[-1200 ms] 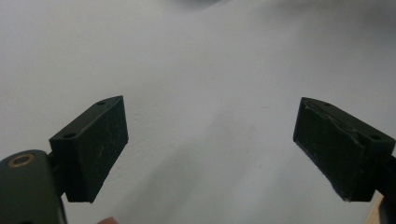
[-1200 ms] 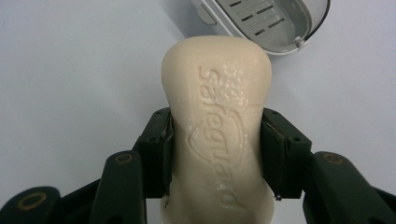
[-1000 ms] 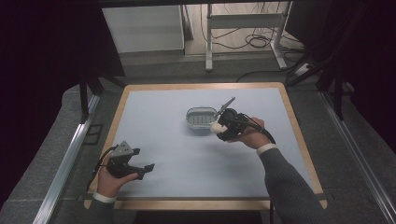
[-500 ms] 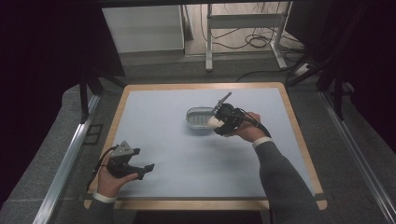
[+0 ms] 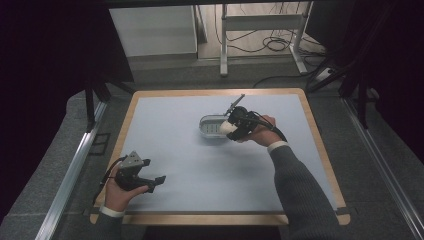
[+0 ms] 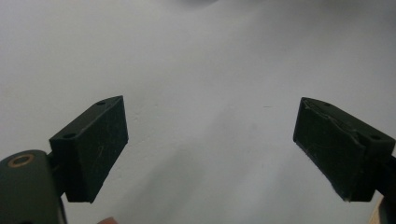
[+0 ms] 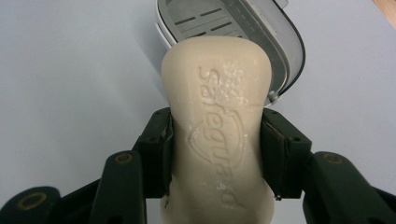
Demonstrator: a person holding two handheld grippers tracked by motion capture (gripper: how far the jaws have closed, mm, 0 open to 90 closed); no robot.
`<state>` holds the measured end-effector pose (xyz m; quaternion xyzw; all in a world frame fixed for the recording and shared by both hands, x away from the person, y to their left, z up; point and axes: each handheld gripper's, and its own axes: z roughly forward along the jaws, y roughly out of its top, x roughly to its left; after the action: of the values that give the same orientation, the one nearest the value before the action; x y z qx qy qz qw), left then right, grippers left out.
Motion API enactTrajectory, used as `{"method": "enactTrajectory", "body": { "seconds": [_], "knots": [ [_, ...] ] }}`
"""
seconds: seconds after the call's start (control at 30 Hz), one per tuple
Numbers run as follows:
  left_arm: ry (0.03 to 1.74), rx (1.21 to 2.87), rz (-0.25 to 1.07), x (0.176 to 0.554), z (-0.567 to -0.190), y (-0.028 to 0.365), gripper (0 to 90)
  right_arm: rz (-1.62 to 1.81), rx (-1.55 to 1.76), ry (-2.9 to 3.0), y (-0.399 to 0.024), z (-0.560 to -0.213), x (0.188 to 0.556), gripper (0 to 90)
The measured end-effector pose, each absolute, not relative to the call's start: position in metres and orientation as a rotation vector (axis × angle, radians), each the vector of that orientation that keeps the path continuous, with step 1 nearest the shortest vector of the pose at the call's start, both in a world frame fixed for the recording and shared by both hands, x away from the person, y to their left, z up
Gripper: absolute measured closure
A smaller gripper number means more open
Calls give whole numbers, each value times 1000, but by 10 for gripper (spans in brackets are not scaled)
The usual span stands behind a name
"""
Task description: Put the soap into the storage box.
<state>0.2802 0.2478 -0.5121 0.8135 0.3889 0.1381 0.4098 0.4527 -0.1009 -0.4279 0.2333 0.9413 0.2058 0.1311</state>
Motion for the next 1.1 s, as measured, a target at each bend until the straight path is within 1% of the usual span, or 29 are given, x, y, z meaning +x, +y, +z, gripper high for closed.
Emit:
{"method": "enactTrajectory", "body": {
  "seconds": [0.53, 1.1],
  "knots": [
    [977, 2049, 352, 280, -512, 247, 107, 595, 650, 2738, -93, -424, 470, 492],
    [962, 2071, 345, 282, -514, 243, 107, 596, 564, 2763, -74, -436, 500, 491]
  ]
}}
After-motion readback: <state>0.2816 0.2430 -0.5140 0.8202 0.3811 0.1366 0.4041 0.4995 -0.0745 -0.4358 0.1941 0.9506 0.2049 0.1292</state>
